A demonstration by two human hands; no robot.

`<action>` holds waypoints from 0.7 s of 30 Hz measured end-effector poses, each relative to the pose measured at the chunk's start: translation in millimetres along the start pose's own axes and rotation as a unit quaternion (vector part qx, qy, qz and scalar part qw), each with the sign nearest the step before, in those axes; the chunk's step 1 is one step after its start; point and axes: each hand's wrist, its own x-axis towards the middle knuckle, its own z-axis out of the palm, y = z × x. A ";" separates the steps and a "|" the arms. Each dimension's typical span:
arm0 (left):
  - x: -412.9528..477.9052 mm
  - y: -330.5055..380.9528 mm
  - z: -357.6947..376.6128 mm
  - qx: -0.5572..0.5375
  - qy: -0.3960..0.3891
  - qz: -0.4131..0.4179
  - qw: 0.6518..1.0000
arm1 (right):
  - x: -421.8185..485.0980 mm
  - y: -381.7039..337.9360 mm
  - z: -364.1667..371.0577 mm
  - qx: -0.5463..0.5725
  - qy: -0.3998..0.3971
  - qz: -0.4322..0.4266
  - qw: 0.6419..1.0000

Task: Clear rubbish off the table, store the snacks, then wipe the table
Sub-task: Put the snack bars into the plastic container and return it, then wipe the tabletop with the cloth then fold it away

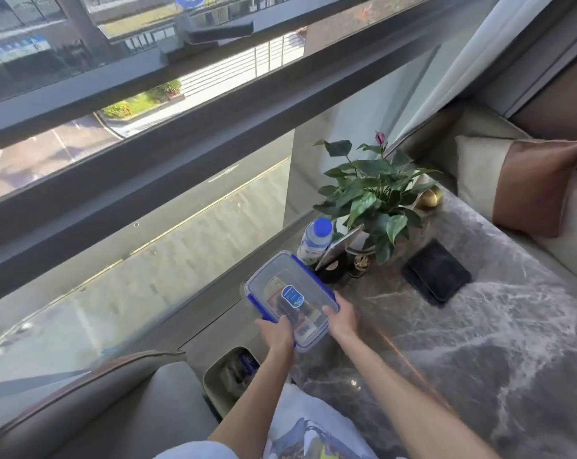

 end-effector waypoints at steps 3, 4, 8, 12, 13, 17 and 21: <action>2.7 7.0 -1.2 0.008 -0.005 0.002 1.000 | 2.6 1.9 -2.7 0.008 -0.004 -0.001 1.000; 1.9 8.4 -1.3 0.009 -0.008 -0.001 1.000 | 4.9 3.1 -3.2 0.002 -0.008 -0.004 1.000; -5.1 10.4 1.2 0.017 -0.001 -0.002 1.000 | 8.0 2.4 -3.3 0.009 -0.015 -0.003 1.000; -24.1 13.0 10.9 0.131 0.139 0.124 0.974 | 6.0 7.1 -8.4 0.045 -0.039 -0.005 0.998; -32.3 13.0 18.1 0.174 0.170 0.189 0.951 | 7.4 11.2 -16.6 0.054 -0.033 0.003 0.998; -64.6 -0.3 50.8 0.273 0.057 0.433 0.857 | 18.4 36.5 -58.4 0.051 0.008 0.039 0.998; -83.1 -9.0 139.8 0.430 -0.254 0.415 0.760 | 51.3 63.0 -130.7 0.012 0.072 0.100 0.992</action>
